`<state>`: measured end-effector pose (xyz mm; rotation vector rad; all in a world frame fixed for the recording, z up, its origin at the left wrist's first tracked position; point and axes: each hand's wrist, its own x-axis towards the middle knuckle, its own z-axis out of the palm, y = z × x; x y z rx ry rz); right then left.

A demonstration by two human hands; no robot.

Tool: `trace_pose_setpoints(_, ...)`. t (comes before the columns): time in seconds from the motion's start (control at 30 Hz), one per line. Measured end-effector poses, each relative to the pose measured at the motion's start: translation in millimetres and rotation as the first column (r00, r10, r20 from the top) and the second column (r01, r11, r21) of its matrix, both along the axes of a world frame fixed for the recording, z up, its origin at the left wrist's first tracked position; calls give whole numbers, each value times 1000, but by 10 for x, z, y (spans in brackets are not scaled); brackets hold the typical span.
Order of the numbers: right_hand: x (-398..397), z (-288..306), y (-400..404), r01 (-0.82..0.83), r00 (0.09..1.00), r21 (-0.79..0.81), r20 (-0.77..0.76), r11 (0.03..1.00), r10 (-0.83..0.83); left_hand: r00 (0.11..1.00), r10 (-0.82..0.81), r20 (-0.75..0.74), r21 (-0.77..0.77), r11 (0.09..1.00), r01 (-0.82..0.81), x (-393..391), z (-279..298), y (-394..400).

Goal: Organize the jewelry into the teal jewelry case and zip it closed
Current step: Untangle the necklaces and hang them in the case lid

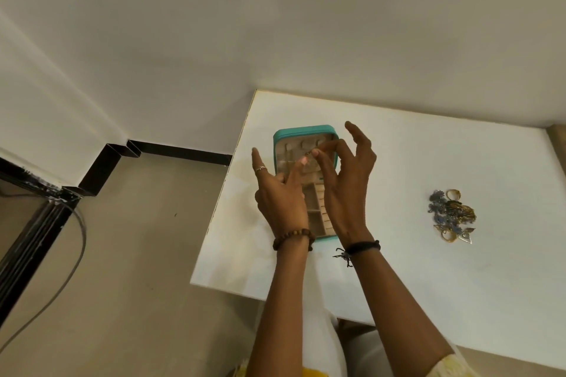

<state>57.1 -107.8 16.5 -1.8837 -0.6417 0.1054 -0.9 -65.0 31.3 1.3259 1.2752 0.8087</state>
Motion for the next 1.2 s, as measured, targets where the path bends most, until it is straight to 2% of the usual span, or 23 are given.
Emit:
trace_pose_setpoints(0.13, 62, -17, 34, -65, 983, 85, -166, 994, 79, 990, -100, 103, -199, 973, 119, 69, -140, 111)
trace_pose_setpoints(0.23, 79, -54, 75, -69, 975, 169, -195, 983, 102, 980, -146, 133, -233, 957, 174, 90, -161, 204)
trace_pose_setpoints(0.4, 22, -114, 169, -46, 980, 185, -184, 982, 81, 997, -62, 54, -129, 989, 69, 99, -222, 229)
trace_pose_setpoints(0.53, -51, -146, 208, -19, 967, 204, -246, 979, 70, 1000, -17, 6, -61, 998, 17, 80, -269, 213)
trace_pose_setpoints(0.87, -227, -132, 286, 98, 926, 276, -378, 956, 14, 996, 79, -40, -5, 997, -79, 55, -212, 153)
trace_pose_setpoints(1.03, -205, -152, 288, 149, 940, 203, -333, 968, -75, 994, 94, -58, 14, 996, -93, 70, -228, 116)
trace_pose_setpoints(1.2, -199, -155, 261, 148, 967, 149, -228, 978, -112, 996, 70, -62, 4, 998, -70, 72, -238, 89)
